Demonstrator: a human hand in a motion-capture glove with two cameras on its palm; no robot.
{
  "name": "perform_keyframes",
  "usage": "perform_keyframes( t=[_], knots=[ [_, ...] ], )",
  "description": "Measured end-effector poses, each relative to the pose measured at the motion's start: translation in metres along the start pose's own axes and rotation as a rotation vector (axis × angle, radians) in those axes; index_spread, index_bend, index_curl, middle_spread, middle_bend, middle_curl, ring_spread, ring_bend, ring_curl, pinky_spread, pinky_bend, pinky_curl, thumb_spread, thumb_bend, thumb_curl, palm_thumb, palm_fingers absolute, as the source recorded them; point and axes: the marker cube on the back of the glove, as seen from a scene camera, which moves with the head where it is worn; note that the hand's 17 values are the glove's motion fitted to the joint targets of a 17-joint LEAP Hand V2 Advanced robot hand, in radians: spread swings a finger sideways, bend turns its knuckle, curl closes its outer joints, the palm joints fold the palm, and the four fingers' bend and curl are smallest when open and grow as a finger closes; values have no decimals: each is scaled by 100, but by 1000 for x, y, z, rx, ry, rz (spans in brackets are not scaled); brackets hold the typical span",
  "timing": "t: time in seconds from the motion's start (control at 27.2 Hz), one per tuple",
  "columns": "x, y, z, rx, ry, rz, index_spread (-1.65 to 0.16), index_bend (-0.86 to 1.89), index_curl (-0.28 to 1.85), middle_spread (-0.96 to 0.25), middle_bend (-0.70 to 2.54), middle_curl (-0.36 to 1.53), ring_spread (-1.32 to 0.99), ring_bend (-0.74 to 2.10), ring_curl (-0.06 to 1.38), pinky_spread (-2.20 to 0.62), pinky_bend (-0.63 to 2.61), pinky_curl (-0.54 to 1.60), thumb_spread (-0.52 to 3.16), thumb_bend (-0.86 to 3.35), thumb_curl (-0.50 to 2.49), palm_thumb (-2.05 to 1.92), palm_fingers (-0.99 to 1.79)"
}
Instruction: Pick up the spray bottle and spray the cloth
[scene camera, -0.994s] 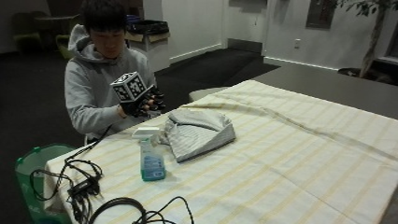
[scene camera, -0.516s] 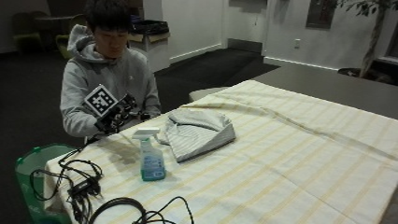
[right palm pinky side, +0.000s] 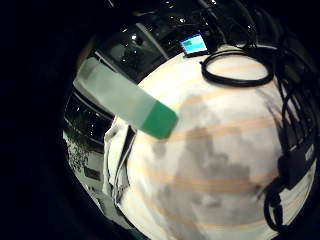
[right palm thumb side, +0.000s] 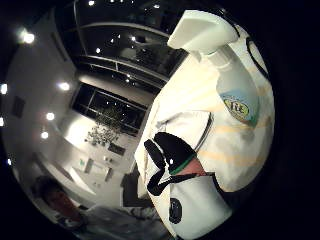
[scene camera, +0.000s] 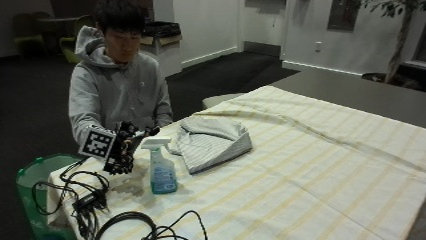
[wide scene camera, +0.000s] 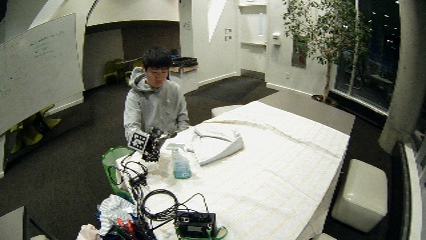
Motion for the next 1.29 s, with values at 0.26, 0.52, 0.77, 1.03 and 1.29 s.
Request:
perform_keyframes(
  t=[0.26,0.52,0.77,1.03,1.29],
  knots=[
    [13,-13,15,-44,-106,58,-27,10,13,9,31,34,11,38,24,24,59,35,92,-3,30,55,-1],
    [24,-22,29,-66,-191,148,-26,10,13,10,31,34,9,41,25,23,59,35,91,-3,31,56,0],
    [29,-28,38,-95,-281,160,-28,10,14,3,30,34,7,43,27,23,60,35,90,-3,31,57,-1],
    [29,-31,36,-98,-319,155,-30,10,14,1,30,34,6,46,28,23,60,35,90,-3,32,59,3],
    [33,-29,34,-89,-372,181,-30,11,15,-1,33,35,4,47,28,23,58,35,89,-2,32,61,7]
  ],
)
